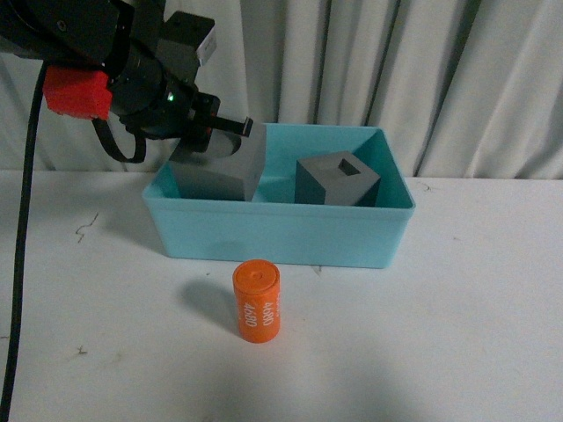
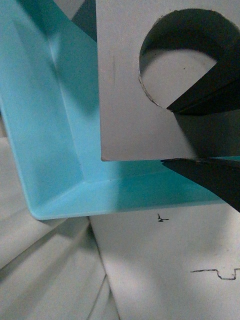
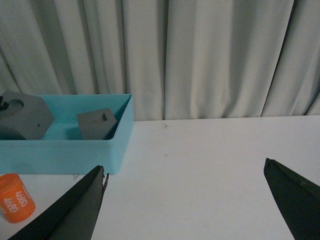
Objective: Place gray and orange parts in blue box
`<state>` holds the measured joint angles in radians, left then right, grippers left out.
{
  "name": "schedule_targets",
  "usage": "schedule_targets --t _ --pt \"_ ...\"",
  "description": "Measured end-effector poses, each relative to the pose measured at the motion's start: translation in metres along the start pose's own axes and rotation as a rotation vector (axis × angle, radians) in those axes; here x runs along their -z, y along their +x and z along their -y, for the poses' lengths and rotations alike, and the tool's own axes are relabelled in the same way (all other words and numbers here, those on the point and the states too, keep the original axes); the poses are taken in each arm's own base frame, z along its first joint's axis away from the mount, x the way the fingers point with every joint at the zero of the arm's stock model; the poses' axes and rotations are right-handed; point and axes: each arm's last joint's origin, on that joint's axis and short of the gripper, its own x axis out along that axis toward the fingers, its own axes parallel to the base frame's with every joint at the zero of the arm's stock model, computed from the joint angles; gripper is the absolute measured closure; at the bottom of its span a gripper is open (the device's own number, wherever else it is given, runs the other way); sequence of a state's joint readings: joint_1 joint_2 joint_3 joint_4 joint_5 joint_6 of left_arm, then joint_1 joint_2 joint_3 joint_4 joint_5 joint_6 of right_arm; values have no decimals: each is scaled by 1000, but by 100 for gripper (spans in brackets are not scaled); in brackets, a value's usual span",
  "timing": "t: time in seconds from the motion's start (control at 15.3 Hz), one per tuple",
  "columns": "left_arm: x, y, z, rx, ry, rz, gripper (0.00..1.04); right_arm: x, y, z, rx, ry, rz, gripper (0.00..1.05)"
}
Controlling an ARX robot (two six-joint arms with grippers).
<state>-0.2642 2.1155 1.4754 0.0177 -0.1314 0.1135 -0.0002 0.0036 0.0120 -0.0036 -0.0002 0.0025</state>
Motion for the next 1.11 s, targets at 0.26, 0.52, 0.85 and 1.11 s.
schedule_targets --t 0.26,0.52,0.85,1.11 --pt "4 4 -5 -16 -14 -21 82 0 0 0 0 0 0 6" --pt "12 -4 -20 4 -156 -106 20 0 0 0 0 0 0 6" --pt "17 -175 -66 223 -415 37 7 0 0 0 0 0 0 6" --pt "173 -274 -64 209 -666 -250 7 0 0 0 0 0 0 6"
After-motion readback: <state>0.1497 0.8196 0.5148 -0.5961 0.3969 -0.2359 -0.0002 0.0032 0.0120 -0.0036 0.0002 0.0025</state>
